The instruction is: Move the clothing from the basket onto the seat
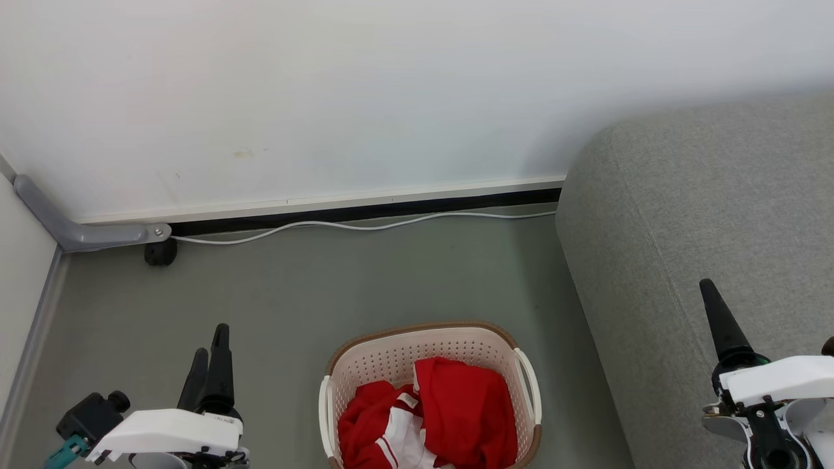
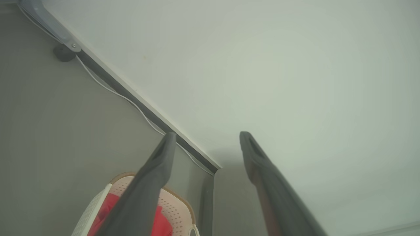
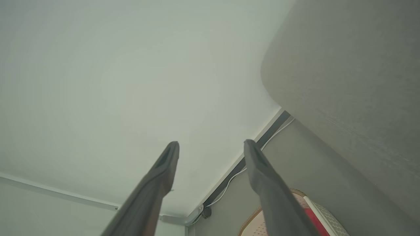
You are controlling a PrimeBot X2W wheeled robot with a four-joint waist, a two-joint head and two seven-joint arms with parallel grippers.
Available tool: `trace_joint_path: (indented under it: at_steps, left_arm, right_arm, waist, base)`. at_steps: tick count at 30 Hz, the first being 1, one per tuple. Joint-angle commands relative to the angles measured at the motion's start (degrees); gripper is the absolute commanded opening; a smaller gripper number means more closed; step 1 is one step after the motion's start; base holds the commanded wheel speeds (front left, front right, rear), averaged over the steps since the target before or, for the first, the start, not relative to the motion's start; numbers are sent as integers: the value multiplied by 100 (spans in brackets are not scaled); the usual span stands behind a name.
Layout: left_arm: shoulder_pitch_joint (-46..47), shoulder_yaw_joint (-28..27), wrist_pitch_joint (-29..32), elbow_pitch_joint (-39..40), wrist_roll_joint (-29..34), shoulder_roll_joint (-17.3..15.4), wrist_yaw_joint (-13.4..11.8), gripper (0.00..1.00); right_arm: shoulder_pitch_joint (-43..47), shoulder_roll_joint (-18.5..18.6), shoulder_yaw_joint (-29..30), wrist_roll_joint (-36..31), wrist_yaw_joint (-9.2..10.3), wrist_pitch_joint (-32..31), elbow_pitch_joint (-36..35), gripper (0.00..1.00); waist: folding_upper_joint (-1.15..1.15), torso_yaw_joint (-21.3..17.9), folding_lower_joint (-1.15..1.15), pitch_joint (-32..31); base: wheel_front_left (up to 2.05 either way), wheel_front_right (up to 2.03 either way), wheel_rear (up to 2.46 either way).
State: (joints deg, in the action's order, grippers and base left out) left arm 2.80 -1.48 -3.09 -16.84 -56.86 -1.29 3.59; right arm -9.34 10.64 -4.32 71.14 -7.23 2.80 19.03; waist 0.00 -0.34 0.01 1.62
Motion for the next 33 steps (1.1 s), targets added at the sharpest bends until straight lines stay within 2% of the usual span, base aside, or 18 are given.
trace_joint_path:
  at_steps: [1,10,33]
  left_arm:
    - [339,-42,-63,153,251,-92,-58,100]
    - [408,56,-198,106,1103,-100,-211,100]
    - [587,304,-583,81,3011,-195,-417,100]
  right_arm:
    - [-308,176,-92,-181,-21,93,-142,100]
    - [-471,368,-428,-722,-21,228,-23,100]
    - [-910,845,-1343,-1935,-23,613,259,100]
  waist:
    - [0,0,0,5]
    - [0,2,0,24]
    - [0,-13,0,-18]
  base:
    - [0,0,0]
    - [0,0,0]
    - [0,0,0]
